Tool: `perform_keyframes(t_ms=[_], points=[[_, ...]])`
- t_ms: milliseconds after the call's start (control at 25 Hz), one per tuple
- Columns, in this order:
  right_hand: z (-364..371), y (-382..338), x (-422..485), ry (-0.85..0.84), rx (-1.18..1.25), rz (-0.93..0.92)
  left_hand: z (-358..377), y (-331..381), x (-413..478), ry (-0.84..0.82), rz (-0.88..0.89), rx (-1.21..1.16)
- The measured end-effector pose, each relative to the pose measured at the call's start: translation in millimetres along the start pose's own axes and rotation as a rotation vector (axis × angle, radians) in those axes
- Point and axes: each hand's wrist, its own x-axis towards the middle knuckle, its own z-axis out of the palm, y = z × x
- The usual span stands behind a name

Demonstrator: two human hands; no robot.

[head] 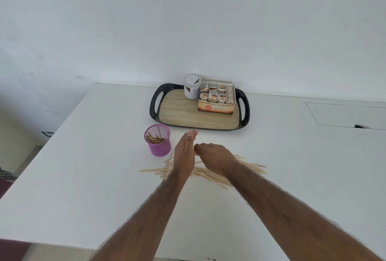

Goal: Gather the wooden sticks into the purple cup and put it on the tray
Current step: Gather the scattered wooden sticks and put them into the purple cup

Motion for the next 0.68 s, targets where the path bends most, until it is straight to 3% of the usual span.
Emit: perform_keyframes(t_ms=[160,400,520,680], points=[[-20,13,4,0.108,0.171,0.187,-2,1,-2,0.122,-0.096,-0.151],[-48,28,12,0.464,1.307,0.622,6,-10,-19,0.1,-0.322,-0.315],[-66,29,15,0.543,1.705,0.619,15,-11,-24,0.041,-0.512,-0.516],[-74,14,19,0.542,1.894,0.555,28,2,-23,-0.047,-0.636,-0.852]])
